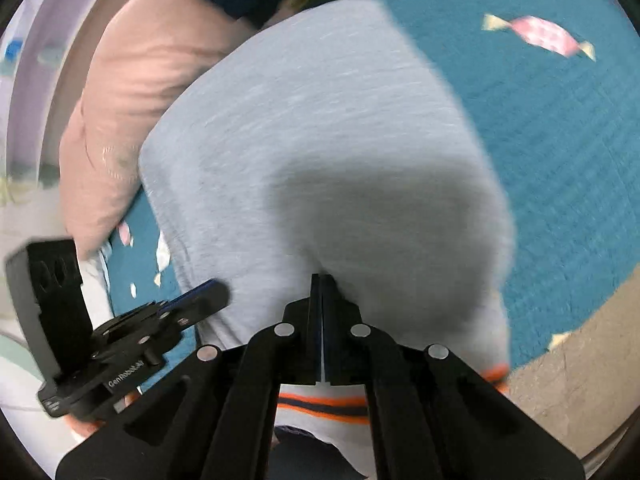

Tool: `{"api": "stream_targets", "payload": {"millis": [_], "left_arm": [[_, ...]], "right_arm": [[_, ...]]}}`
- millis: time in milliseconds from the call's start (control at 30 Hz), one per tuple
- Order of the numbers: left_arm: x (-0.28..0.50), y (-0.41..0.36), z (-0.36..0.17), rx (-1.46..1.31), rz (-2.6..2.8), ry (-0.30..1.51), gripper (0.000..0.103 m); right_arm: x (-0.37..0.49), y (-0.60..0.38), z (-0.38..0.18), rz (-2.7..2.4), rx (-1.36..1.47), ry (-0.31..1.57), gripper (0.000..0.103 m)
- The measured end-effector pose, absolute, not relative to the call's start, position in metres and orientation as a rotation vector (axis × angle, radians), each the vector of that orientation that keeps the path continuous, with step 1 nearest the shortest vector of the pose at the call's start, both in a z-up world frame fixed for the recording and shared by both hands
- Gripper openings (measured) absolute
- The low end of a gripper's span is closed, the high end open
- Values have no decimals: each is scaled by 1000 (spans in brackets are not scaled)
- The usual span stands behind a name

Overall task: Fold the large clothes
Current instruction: 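Open both grippers and release the folded jacket on the pile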

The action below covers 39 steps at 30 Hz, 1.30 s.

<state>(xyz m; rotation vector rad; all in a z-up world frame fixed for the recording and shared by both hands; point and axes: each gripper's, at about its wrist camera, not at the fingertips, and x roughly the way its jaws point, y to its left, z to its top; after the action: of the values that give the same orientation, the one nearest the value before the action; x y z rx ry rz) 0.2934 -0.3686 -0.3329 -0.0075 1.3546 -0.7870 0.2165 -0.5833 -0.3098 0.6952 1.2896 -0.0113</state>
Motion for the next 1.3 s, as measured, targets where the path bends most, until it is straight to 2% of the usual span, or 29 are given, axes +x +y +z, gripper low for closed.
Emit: {"api": "stream_targets", "payload": {"millis": [267, 333, 500, 667, 733, 867, 1000, 1200, 1300], "left_arm": [[283, -355, -318, 47, -726, 1314, 3], [275, -356, -313, 61, -723, 1291, 3], [247, -370, -314, 73, -793, 1312, 3], [215, -386, -332, 130, -815, 1349, 3], [209, -385, -346, 154, -784, 1365, 3], [202, -378, -355, 179, -774, 1346, 2], [197, -381, -358, 214, -760, 1312, 2], [198, -383, -367, 194, -769, 1316, 3], [185, -368, -349, 227, -762, 1255, 5]], "right_arm": [[178, -613, -292, -223, 647, 1259, 0], [172, -605, -281, -214, 609, 1244, 6], [163, -569, -264, -118, 581, 1230, 6], [164, -547, -285, -46, 574, 1302, 5], [160, -551, -298, -74, 590, 1329, 0], [146, -571, -304, -65, 710, 1309, 0], [139, -573, -293, -129, 639, 1290, 0], [137, -573, -318, -195, 665, 1284, 0], [122, -557, -288, -232, 643, 1183, 8]]}}
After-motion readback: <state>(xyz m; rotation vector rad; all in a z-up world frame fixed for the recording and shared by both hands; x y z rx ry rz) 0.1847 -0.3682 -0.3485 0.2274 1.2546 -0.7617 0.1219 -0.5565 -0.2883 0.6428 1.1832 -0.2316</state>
